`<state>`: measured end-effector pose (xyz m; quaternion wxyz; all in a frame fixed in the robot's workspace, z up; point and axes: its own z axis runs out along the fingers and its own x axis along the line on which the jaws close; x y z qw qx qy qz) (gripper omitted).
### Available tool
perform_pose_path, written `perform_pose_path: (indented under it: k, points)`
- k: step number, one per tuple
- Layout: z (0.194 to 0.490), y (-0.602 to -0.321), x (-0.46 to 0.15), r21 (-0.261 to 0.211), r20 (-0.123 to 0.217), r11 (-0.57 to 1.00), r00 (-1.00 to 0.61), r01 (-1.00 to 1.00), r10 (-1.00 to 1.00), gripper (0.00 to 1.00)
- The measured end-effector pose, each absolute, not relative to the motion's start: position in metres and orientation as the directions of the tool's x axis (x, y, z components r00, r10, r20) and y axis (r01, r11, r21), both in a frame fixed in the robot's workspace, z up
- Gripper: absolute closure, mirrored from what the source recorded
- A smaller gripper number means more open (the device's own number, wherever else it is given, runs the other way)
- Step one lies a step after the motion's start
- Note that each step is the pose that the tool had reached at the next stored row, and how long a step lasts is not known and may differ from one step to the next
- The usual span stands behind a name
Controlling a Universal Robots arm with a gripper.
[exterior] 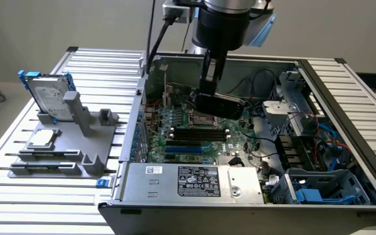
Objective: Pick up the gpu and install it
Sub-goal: 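Insert the gpu into the slot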
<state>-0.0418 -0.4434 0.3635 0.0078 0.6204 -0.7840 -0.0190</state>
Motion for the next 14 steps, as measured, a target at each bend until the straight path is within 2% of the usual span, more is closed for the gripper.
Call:
perform_pose_path:
  k: [14]
  points:
    - [0.35,-0.447,-0.042,0.036,-0.012,0.048,-0.049,-0.998,-0.999,0.74]
